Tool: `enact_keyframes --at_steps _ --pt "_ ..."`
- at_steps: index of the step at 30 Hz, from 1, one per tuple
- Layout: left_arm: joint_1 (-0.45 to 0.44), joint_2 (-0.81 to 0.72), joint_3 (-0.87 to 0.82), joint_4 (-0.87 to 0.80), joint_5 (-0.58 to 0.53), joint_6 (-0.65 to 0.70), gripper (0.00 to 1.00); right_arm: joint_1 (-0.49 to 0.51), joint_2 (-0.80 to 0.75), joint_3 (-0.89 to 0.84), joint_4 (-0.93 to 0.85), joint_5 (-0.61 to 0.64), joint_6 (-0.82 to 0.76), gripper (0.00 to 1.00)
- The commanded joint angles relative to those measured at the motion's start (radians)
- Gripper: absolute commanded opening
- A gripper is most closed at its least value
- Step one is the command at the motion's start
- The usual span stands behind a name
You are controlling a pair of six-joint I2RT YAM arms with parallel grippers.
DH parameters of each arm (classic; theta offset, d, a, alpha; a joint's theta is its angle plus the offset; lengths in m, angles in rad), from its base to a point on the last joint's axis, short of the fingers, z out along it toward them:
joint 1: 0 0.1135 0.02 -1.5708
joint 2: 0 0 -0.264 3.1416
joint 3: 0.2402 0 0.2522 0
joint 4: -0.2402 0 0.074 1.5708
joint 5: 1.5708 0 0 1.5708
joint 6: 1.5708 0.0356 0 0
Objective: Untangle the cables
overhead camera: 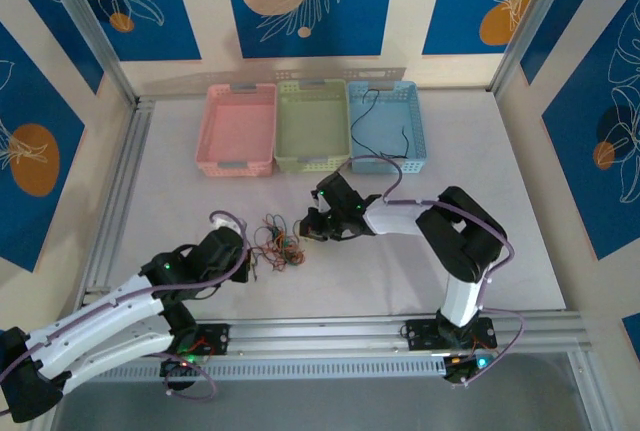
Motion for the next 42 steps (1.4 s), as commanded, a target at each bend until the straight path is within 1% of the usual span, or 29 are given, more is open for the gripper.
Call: enact_keyframes --at_steps 1,3,5,6,8,10,13,16,19,21,23,29,32,36,40,42 --pt "0.009 -0.015 -0.017 -0.013 -0.004 -0.014 0.00 -0.029 -0.065 0.002 -0.066 0.054 -0.029 0.00" --pt "0.009 -0.030 -0.014 -0.028 -0.027 -0.019 0.00 -0.074 -0.161 -0.050 -0.102 0.099 -0.037 0.00" --pt "0.009 -0.049 -0.015 -0.035 -0.048 -0.023 0.00 -0.147 -0.285 -0.125 -0.136 0.137 -0.038 0.00" --pt "0.009 -0.055 -0.014 -0.041 -0.061 -0.027 0.00 -0.201 -0.362 -0.167 -0.166 0.154 -0.036 0.00" --pt "0.009 -0.072 -0.012 -0.054 -0.085 -0.036 0.00 -0.329 -0.509 -0.243 -0.228 0.159 -0.030 0.00" --pt "0.010 -0.093 -0.012 -0.064 -0.112 -0.043 0.00 -0.481 -0.661 -0.307 -0.308 0.167 -0.045 0.00" --pt "0.009 -0.123 -0.010 -0.084 -0.144 -0.056 0.00 -0.684 -0.836 -0.369 -0.406 0.180 -0.090 0.00" --pt "0.012 -0.152 -0.006 -0.114 -0.189 -0.073 0.00 -0.861 -0.922 -0.401 -0.486 0.181 -0.133 0.00" --pt "0.014 -0.184 -0.004 -0.124 -0.217 -0.081 0.00 -1.008 -0.939 -0.443 -0.459 0.060 -0.150 0.00" --pt "0.014 -0.189 0.002 -0.132 -0.230 -0.082 0.00 -1.031 -0.927 -0.452 -0.444 0.033 -0.147 0.00" --pt "0.014 -0.189 0.012 -0.148 -0.247 -0.088 0.00 -1.035 -0.913 -0.440 -0.467 0.071 -0.154 0.00" --pt "0.014 -0.225 0.017 -0.186 -0.309 -0.120 0.00 -1.074 -0.931 -0.440 -0.495 0.106 -0.142 0.00" --pt "0.015 -0.251 0.037 -0.214 -0.354 -0.135 0.00 -1.135 -0.941 -0.433 -0.516 0.107 -0.123 0.00" --pt "0.015 -0.277 0.155 -0.243 -0.442 -0.075 0.00 -1.246 -0.917 -0.372 -0.529 0.043 -0.090 0.00" --pt "0.015 -0.230 0.352 -0.304 -0.560 0.034 0.00 -1.299 -0.854 -0.291 -0.532 0.028 -0.068 0.00" --pt "0.015 -0.221 0.403 -0.324 -0.594 0.069 0.00 -1.315 -0.850 -0.293 -0.513 0.016 -0.057 0.00"
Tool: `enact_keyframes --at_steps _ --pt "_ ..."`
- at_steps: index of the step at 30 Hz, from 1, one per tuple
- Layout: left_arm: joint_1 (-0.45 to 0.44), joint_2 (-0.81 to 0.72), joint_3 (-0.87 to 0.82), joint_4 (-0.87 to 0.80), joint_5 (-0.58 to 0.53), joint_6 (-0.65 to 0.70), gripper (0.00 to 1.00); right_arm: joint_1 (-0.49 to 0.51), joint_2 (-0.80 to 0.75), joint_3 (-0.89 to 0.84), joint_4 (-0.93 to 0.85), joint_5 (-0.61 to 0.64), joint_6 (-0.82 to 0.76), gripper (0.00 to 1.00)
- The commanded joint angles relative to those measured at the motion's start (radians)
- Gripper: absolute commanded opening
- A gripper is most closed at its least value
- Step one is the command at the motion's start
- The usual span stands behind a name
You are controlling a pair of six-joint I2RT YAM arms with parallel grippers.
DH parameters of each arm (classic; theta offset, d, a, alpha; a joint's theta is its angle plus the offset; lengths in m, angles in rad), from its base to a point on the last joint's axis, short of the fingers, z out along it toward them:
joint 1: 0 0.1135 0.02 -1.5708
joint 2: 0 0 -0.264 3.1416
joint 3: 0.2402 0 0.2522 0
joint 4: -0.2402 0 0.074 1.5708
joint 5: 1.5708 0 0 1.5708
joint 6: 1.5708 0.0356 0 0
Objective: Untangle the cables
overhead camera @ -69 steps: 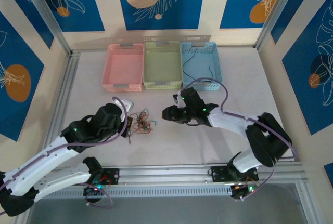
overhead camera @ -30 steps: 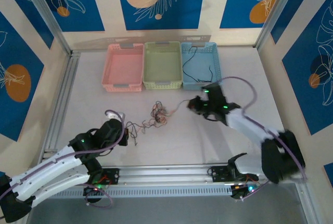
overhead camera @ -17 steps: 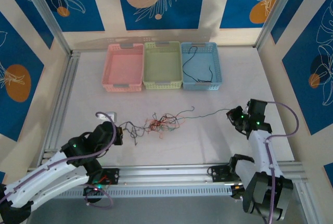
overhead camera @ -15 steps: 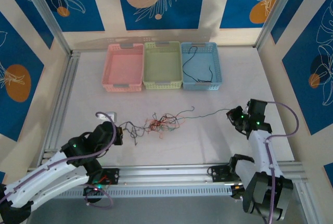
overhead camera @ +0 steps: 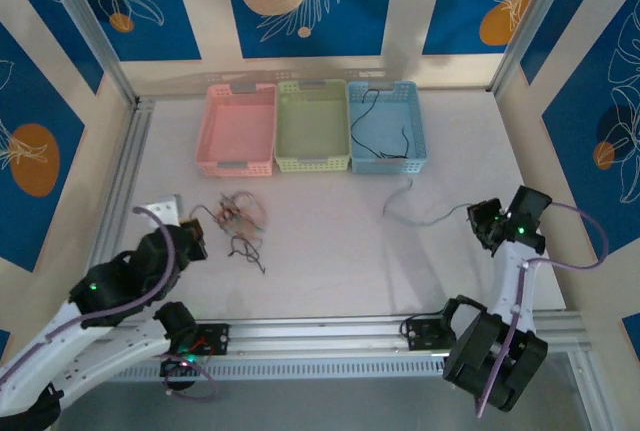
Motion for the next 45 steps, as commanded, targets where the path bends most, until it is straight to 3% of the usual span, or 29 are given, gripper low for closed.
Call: enact_keyframes --at_steps 1,7,17,21,25,30,33,38,45 --pt "0.011 0.007 0.079 -0.059 -0.125 0.101 0.00 -0.022 0.003 0.012 0.022 -0.042 0.030 0.00" --pt "0.011 0.063 0.014 0.044 0.079 0.145 0.00 0.020 -0.029 0.019 0.051 -0.199 -0.010 0.00" --pt "0.011 0.194 -0.114 0.158 0.308 0.132 0.00 0.174 -0.180 0.232 -0.139 -0.283 -0.090 0.00" --pt "0.011 0.202 -0.150 0.186 0.334 0.113 0.00 0.293 -0.186 0.292 -0.117 -0.326 -0.071 0.00" --pt "0.011 0.193 -0.185 0.192 0.344 0.068 0.00 0.488 -0.150 0.355 -0.029 -0.227 -0.028 0.00" --pt "0.011 0.194 -0.280 0.250 0.436 0.005 0.00 0.769 0.018 0.453 0.129 0.012 0.005 0.00" --pt "0.011 0.187 -0.286 0.230 0.434 -0.002 0.00 0.876 0.172 0.560 0.181 0.137 0.011 0.00" --pt "0.011 0.177 -0.214 0.165 0.396 0.030 0.00 0.973 0.423 0.696 0.352 0.197 0.099 0.00" --pt "0.011 0.183 -0.252 0.186 0.372 0.010 0.00 1.041 0.824 1.088 0.327 0.242 0.126 0.00"
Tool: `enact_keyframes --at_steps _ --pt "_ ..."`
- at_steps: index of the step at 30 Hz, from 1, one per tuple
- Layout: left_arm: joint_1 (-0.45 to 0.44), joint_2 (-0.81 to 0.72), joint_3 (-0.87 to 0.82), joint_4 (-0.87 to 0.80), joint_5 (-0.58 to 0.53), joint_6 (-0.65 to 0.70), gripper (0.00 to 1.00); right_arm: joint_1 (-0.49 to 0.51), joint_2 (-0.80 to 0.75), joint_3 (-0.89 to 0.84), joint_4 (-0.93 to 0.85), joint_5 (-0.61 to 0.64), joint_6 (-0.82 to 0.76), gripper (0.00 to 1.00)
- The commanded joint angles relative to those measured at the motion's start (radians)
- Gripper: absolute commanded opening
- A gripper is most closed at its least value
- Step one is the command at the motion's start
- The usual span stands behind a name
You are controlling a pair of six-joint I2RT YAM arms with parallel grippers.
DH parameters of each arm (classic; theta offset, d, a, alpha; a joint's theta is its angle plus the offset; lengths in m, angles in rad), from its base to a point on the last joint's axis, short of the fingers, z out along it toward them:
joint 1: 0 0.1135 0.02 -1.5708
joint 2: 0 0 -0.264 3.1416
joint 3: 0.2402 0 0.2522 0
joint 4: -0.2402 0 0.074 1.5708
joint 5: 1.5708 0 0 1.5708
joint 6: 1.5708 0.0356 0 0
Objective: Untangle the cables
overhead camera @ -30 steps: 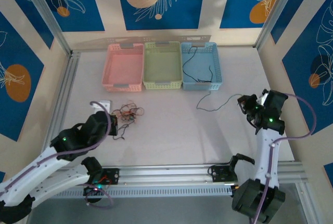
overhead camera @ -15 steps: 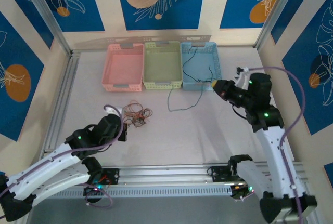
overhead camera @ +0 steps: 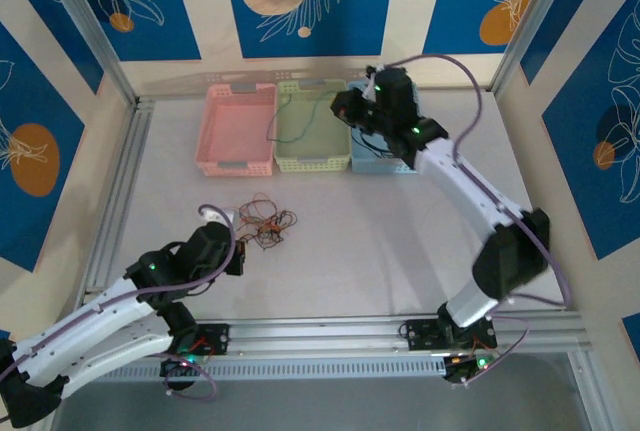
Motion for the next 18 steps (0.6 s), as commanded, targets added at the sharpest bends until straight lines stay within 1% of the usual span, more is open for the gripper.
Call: enact_keyframes --at_steps 1,6,9,11,13,15,17,18 --pt "0.009 0.000 -0.016 -0.010 -0.033 -0.019 0.00 0.023 0.135 0.163 0.034 0.071 0.040 0.00" --pt "0.009 -0.034 -0.025 -0.027 -0.051 -0.034 0.00 0.068 0.412 0.481 -0.035 0.113 0.029 0.00" --pt "0.009 -0.047 -0.027 -0.035 -0.050 -0.035 0.00 0.108 0.584 0.714 -0.138 0.185 -0.007 0.00" --pt "0.009 -0.048 -0.029 -0.035 -0.047 -0.038 0.00 0.127 0.687 0.856 -0.188 0.205 -0.024 0.00" --pt "0.009 -0.047 -0.031 -0.031 -0.040 -0.036 0.00 0.151 0.786 1.005 -0.255 0.275 -0.039 0.00" --pt "0.009 -0.048 -0.031 -0.033 -0.039 -0.034 0.00 0.173 0.845 1.092 -0.285 0.354 -0.050 0.00" --pt "0.009 -0.052 -0.034 -0.034 -0.041 -0.035 0.00 0.188 0.868 1.099 -0.254 0.399 -0.056 0.00" --pt "0.009 -0.054 -0.035 -0.034 -0.041 -0.035 0.00 0.193 0.873 1.085 -0.226 0.402 -0.057 0.00"
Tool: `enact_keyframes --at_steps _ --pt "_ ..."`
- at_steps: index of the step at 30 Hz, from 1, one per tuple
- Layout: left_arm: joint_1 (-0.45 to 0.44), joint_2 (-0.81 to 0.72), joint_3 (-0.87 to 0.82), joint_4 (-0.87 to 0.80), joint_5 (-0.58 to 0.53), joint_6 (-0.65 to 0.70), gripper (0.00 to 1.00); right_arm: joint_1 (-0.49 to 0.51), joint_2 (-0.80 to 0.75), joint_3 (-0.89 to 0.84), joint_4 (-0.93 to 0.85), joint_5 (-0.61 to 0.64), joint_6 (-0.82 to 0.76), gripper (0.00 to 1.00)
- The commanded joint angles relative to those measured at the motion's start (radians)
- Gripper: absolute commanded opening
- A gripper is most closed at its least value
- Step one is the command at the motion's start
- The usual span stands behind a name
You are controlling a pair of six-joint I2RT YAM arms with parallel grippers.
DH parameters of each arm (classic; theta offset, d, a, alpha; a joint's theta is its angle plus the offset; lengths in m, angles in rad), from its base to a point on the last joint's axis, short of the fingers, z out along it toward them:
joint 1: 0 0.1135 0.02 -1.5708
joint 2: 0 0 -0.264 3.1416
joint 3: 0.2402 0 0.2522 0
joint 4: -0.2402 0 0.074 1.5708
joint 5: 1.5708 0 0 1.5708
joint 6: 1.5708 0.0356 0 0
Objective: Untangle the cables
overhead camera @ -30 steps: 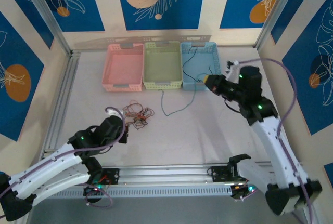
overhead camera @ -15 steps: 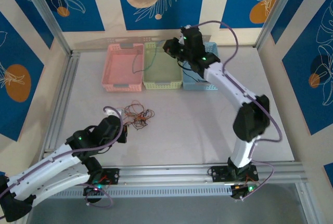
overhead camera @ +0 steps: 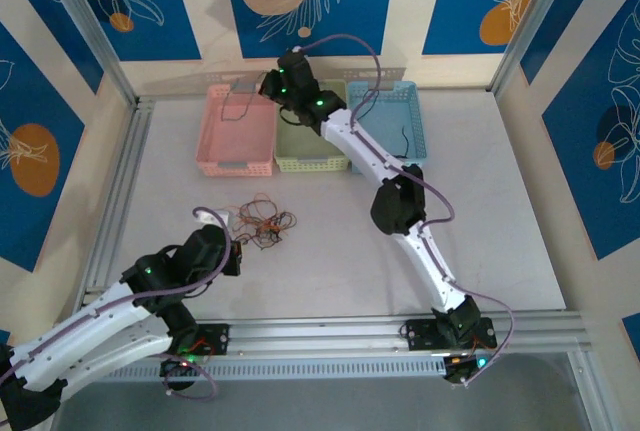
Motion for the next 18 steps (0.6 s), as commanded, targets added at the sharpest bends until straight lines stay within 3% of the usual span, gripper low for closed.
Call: enact_keyframes --at_steps 1,15,18 --pt "0.009 -0.011 -0.017 -0.028 -0.007 -0.018 0.00 0.021 0.020 0.025 0.005 0.113 -0.024 0.00" --pt "0.009 -0.007 -0.016 -0.022 -0.002 -0.017 0.00 0.059 0.132 -0.020 0.020 0.014 0.029 0.00" --pt "0.009 -0.007 -0.018 -0.022 -0.001 -0.017 0.00 0.052 0.134 -0.042 0.018 -0.034 0.019 0.11"
